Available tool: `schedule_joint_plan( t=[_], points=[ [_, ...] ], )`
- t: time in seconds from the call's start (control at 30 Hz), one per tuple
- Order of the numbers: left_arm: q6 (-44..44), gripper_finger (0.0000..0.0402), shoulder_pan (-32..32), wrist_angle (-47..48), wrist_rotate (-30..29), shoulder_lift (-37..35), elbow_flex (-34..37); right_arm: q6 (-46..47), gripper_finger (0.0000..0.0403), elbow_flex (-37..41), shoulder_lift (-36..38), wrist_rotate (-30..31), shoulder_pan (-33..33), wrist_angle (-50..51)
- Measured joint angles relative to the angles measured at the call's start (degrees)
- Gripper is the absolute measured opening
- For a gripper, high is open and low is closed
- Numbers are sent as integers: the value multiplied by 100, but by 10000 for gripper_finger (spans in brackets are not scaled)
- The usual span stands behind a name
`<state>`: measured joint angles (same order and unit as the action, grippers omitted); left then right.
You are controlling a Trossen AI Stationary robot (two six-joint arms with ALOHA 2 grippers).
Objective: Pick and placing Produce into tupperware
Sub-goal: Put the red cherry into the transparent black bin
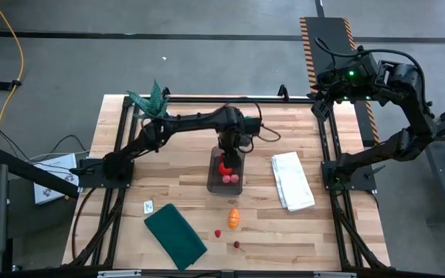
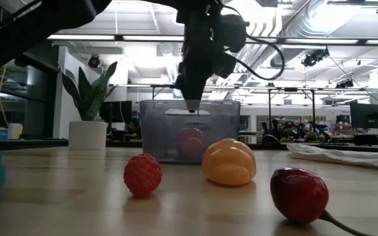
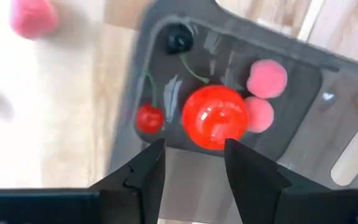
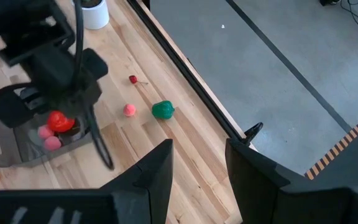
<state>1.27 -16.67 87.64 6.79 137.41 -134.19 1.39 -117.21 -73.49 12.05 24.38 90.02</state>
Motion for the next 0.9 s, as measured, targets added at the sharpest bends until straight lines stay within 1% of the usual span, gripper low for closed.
schedule_joint_plan(
  t=[0.3, 0.53, 0.67, 0.9],
  points=[
    [-15, 145, -439, -53, -14, -180, -2, 20, 140, 0, -2, -2, 0, 0],
    [85, 145, -1013, -65, -52, -178, -2, 123, 140, 0, -2, -2, 0, 0],
    [177, 145, -1329, -144, -193, -178, -2, 182, 140, 0, -2, -2, 0, -2],
    [-526, 145, -1715, -426, -204, -178, -2, 326, 140, 0, -2, -2, 0, 0]
  ],
)
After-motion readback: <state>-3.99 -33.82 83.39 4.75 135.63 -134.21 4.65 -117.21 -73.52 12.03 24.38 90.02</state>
